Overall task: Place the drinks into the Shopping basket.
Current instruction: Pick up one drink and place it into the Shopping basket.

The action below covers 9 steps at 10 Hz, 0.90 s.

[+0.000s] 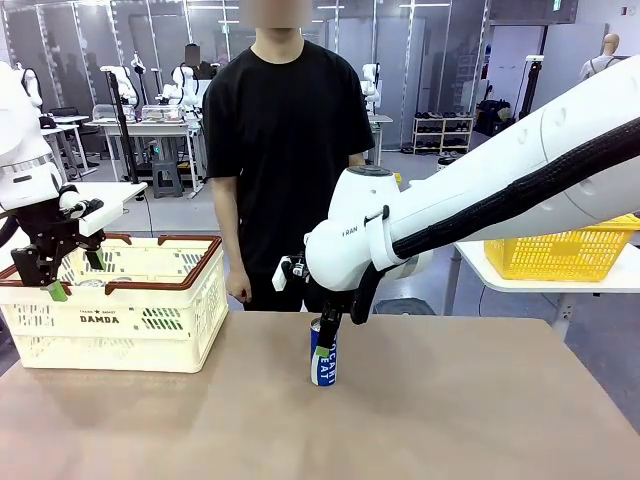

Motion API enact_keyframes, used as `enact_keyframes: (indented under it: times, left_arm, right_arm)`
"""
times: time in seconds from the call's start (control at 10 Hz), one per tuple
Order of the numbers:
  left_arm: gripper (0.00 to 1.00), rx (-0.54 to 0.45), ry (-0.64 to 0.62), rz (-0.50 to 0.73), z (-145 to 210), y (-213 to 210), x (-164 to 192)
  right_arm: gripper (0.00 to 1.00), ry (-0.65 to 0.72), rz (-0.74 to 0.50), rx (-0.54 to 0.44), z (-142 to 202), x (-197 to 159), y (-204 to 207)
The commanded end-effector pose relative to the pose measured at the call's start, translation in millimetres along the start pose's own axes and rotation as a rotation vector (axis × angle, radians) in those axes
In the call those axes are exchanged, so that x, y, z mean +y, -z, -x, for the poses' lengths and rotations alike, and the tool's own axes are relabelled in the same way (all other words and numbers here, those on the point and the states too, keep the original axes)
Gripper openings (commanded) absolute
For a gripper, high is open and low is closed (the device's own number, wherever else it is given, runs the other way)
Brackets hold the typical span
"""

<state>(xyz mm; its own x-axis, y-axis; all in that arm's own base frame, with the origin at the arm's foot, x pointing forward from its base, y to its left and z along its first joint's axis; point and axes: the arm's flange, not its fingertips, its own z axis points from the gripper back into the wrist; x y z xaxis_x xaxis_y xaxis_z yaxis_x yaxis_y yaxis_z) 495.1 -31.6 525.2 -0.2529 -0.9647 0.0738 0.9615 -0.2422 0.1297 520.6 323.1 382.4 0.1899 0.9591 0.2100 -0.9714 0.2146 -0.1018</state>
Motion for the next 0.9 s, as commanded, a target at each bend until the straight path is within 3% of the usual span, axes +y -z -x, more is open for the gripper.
enact_keyframes:
  times: [0.0,0.2,0.5,0.6,0.8]
  left_arm:
    - [1.0,0.015,-0.015,0.001,-2,-2,-1]
    - [1.0,0.015,-0.015,0.001,-2,-2,-1]
    - [1.0,0.015,-0.015,0.001,-2,-2,-1]
    - [1.0,0.015,-0.015,0.001,-2,-2,-1]
    - [1.0,0.015,-0.015,0.001,-2,-2,-1]
  right_arm:
    - [1.0,0.0,0.007,0.026,7,-1,-16]
    - [1.0,-0.02,-0.011,0.017,16,5,-34]
    - [1.0,-0.01,0.012,0.104,47,20,-76]
    - [1.0,0.006,0.024,0.075,67,28,-96]
    - [1.0,0.071,0.054,0.13,126,48,-135]
